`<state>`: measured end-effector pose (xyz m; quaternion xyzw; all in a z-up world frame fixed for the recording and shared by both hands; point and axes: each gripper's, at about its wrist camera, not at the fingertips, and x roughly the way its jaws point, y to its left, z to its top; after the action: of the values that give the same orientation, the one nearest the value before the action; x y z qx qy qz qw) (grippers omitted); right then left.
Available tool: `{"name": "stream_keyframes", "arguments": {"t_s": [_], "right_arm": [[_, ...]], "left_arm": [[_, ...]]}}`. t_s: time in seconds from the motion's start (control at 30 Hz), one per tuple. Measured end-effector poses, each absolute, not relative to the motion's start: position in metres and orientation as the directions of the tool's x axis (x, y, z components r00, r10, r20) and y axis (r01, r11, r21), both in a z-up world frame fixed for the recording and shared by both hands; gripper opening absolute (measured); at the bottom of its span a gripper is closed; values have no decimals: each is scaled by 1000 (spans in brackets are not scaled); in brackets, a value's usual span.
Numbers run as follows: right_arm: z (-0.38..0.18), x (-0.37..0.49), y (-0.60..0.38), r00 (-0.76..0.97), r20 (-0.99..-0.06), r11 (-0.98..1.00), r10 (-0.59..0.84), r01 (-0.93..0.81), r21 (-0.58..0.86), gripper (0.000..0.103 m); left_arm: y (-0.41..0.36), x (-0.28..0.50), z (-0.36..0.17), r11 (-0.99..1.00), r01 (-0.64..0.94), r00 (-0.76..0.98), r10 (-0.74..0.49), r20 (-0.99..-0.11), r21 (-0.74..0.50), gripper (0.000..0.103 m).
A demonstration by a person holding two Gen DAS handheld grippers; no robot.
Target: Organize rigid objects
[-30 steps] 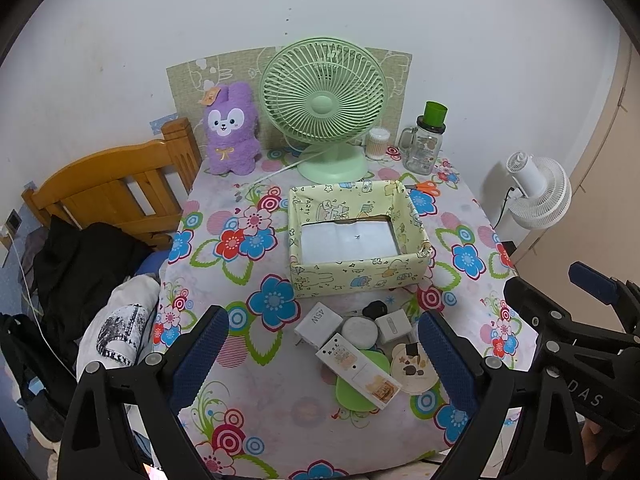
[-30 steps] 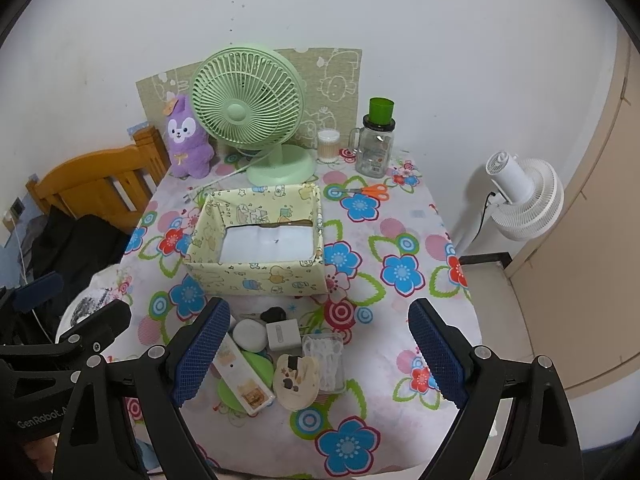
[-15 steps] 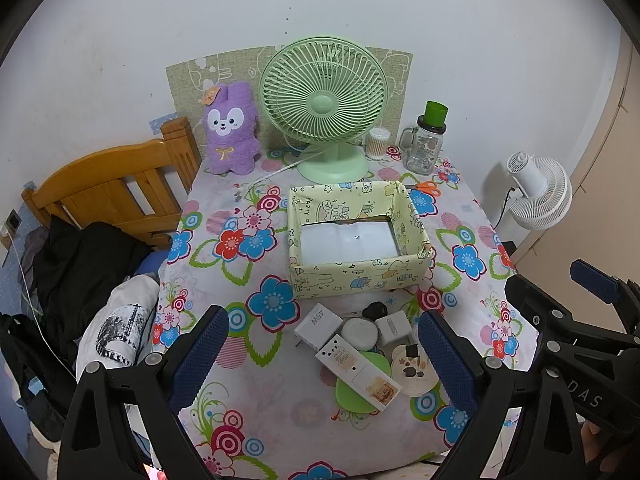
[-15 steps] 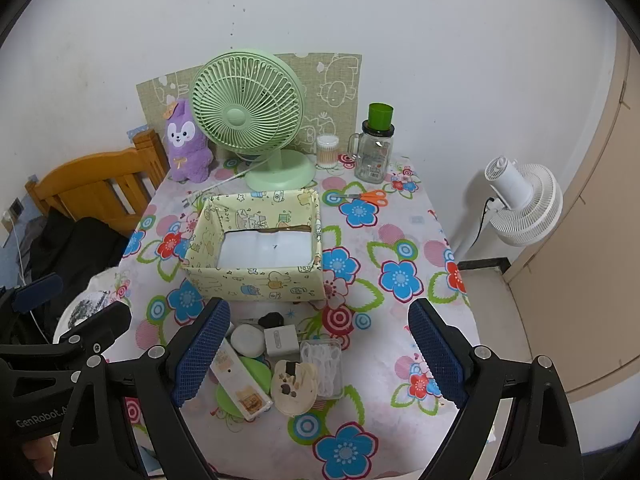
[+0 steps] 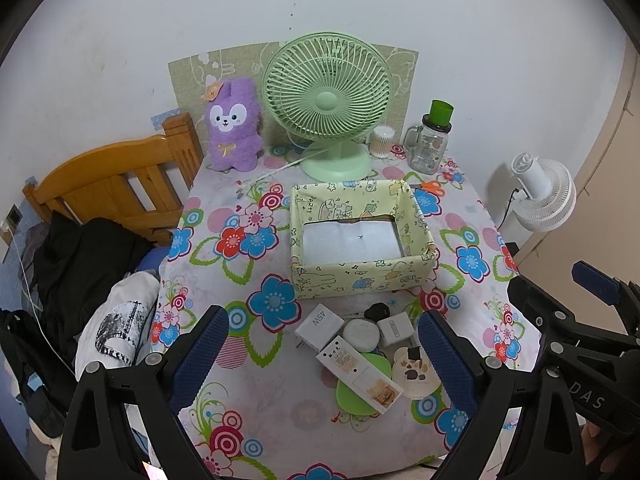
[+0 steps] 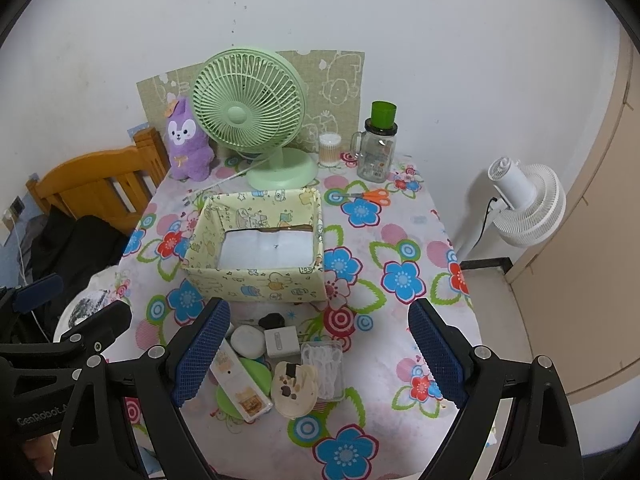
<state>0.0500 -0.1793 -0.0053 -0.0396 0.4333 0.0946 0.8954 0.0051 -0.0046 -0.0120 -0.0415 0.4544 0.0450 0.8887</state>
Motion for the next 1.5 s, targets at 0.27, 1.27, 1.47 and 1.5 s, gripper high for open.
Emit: {"name": "stream_keyframes", "arguments": {"t_s": [0.27, 1.27, 1.47, 1.5], "right_arm": [[-10, 59, -180, 609, -783, 977, 126, -212, -8, 93], [-64, 95, -194, 507, -850, 973, 145, -227, 31, 93], [-83, 102, -196, 484, -865, 973, 133, -229, 22, 93], [-87, 104, -196, 479, -868, 973, 129, -229, 18, 93]], "left_arm": [[-7, 15, -17, 990, -139, 562, 51, -826, -34, 96], [-19, 36, -76, 970, -241, 450, 91, -888, -23, 96], [-21, 43, -100, 962, -270, 409, 80, -909, -37, 96], [-22, 43, -104, 962, -272, 403, 80, -912, -36, 96]]}}
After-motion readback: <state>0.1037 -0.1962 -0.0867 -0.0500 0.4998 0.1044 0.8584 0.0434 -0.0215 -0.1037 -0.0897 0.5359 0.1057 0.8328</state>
